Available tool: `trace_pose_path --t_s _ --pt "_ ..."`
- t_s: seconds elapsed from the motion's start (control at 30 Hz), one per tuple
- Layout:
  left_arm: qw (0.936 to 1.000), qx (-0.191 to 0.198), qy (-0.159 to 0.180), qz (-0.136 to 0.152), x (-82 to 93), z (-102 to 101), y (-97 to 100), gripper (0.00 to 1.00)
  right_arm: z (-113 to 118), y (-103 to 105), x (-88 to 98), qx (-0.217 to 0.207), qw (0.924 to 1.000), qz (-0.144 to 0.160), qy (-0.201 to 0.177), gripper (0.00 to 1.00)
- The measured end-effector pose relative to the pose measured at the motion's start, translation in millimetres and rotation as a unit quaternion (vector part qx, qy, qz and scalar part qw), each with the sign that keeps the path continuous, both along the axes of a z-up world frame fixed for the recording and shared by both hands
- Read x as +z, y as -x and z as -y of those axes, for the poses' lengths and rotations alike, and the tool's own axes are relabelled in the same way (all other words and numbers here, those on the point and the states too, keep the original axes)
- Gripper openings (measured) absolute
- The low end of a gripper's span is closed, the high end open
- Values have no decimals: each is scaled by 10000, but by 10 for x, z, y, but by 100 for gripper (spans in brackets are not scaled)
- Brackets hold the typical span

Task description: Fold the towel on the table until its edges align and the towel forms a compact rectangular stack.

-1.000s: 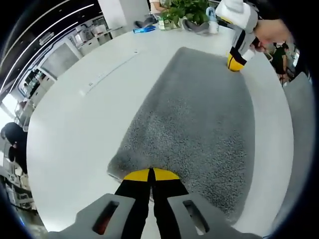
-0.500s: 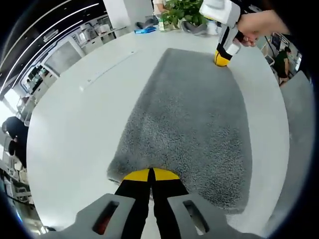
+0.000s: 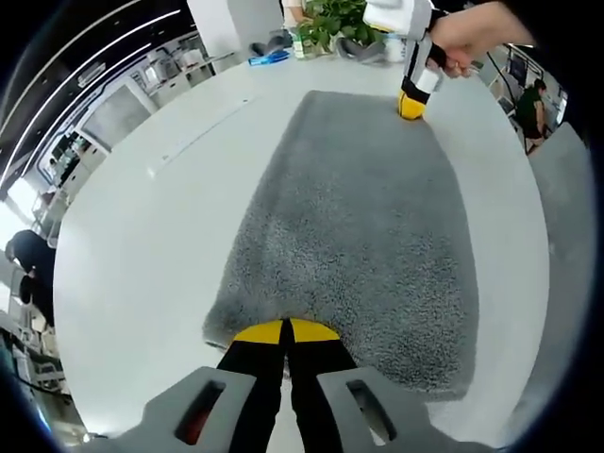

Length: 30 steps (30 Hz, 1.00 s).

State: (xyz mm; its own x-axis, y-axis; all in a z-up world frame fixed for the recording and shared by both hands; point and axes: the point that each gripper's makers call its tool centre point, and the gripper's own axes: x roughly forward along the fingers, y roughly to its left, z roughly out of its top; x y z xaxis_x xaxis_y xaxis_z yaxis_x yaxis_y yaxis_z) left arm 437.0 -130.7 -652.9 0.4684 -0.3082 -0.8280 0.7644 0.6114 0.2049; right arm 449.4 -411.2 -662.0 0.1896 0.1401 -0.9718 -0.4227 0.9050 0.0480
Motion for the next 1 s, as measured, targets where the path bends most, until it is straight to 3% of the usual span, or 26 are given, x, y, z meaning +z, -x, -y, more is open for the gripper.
trace_pose_path --t_s 0.27,0.67,1.0 --pt "9999 68 125 5 0 26 54 1 9 -79 -3 188 9995 221 148 0" --pt "9998 152 71 -51 -3 43 137 1 24 -88 -6 -175 9994 -147 -250 0" --pt "9998 164 4 -134 -8 67 207 1 13 -121 -4 58 9999 -80 32 0"
